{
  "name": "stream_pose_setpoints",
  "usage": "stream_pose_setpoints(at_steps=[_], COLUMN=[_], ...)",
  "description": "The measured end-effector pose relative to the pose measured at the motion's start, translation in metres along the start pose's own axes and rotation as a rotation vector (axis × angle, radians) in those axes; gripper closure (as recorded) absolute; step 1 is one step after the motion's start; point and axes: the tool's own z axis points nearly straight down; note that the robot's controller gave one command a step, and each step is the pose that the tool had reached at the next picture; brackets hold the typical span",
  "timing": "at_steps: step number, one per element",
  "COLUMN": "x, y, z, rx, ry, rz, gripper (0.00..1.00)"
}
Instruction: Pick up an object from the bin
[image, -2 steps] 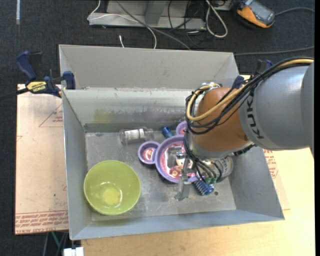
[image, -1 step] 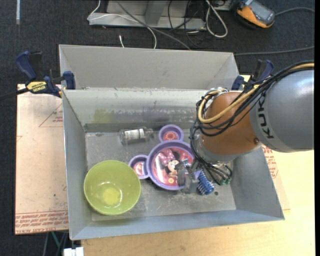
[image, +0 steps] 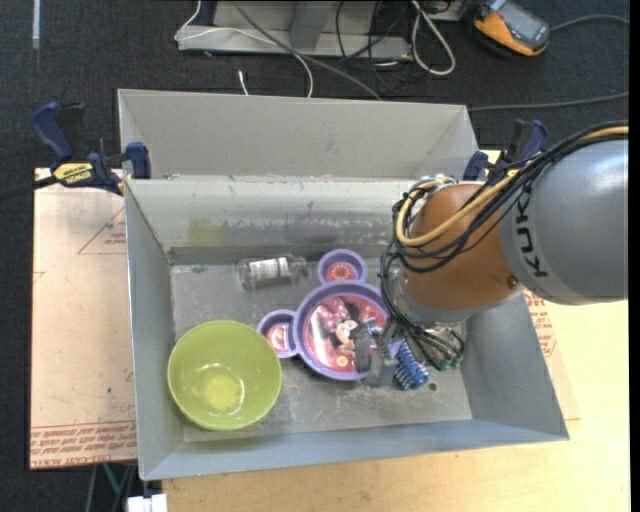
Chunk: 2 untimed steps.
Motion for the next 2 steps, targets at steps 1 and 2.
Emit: stream_pose_setpoints(at_steps=[1, 2], x=[-0.0063, -0.0081], y=[-0.0002, 0.0035], z=[-0.1053, -0.1085], rx=[-0.001, -0.002], ry=[0.001, 0.006], rz=[0.003, -0.009], gripper=[1.00, 1.00])
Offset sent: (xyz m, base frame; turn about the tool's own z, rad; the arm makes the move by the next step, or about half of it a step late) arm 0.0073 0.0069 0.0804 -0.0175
